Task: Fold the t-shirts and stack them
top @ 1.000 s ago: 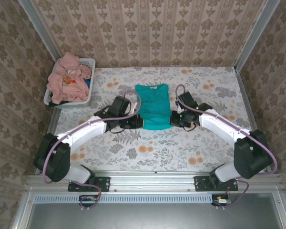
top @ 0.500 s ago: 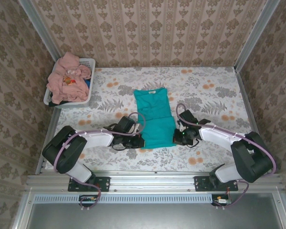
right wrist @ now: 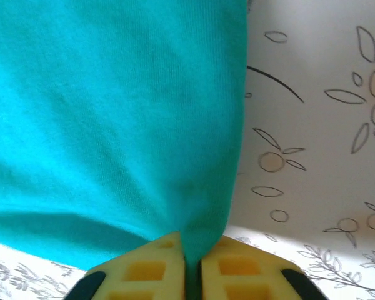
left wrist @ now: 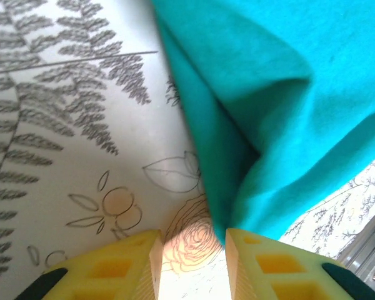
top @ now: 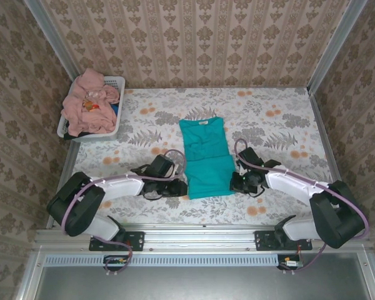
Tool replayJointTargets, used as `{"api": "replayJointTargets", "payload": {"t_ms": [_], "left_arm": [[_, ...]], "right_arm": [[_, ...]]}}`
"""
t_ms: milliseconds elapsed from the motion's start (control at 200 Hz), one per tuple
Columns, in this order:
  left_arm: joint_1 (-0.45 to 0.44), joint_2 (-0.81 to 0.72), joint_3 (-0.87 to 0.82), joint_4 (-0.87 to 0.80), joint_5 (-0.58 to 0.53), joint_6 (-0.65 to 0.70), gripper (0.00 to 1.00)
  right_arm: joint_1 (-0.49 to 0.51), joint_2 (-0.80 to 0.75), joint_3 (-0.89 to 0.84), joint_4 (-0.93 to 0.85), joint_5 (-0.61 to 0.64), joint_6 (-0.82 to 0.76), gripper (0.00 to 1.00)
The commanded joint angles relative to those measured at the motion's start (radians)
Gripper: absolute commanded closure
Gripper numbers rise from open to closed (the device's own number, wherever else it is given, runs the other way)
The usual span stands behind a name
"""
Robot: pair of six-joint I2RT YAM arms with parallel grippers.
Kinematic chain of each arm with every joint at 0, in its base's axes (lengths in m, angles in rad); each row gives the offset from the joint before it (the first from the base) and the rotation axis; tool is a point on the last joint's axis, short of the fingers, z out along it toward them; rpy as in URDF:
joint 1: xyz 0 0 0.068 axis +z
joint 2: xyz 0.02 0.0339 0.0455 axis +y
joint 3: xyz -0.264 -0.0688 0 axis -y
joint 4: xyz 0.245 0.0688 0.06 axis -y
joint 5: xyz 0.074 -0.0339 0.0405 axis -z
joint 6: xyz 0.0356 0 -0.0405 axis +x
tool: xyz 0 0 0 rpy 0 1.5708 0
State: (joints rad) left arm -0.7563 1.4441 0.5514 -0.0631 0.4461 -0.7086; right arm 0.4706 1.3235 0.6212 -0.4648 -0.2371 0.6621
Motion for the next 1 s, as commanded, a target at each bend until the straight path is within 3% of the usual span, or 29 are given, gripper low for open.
{"api": "replayJointTargets", "payload": {"t_ms": [0, 85, 175, 355, 500, 655, 835, 995], "left_arm": [[-0.017, -0.042, -0.029, -0.017, -0.027, -0.028, 0.65], [-0.075, -0.084, -0.033, -0.009, -0.066, -0.069, 0.64], [-0.138, -0.134, -0.036, -0.024, -0.127, -0.114, 0.60], [-0.221, -0.206, -0.054, -0.018, -0.242, -0.169, 0.52], [-0.265, -0.128, -0.038, 0.011, -0.254, -0.175, 0.46], [-0.279, -0.031, -0.026, 0.085, -0.235, -0.180, 0.45], [-0.286, 0.018, -0.009, 0.075, -0.245, -0.164, 0.53], [-0.287, 0.064, 0.019, 0.127, -0.231, -0.148, 0.53]], "right_arm": [[0.002, -0.038, -0.024, -0.064, 0.019, 0.003, 0.77], [0.002, -0.070, -0.022, -0.120, 0.063, 0.004, 0.63], [0.002, -0.107, -0.031, -0.153, 0.086, 0.005, 0.55], [0.007, -0.144, -0.095, -0.075, 0.008, 0.039, 0.51], [0.029, -0.129, -0.107, -0.018, 0.004, 0.059, 0.51], [0.036, -0.130, -0.114, 0.015, 0.013, 0.077, 0.53], [0.038, -0.107, -0.112, 0.049, 0.031, 0.082, 0.58], [0.048, -0.089, -0.108, 0.050, 0.025, 0.087, 0.63]]}}
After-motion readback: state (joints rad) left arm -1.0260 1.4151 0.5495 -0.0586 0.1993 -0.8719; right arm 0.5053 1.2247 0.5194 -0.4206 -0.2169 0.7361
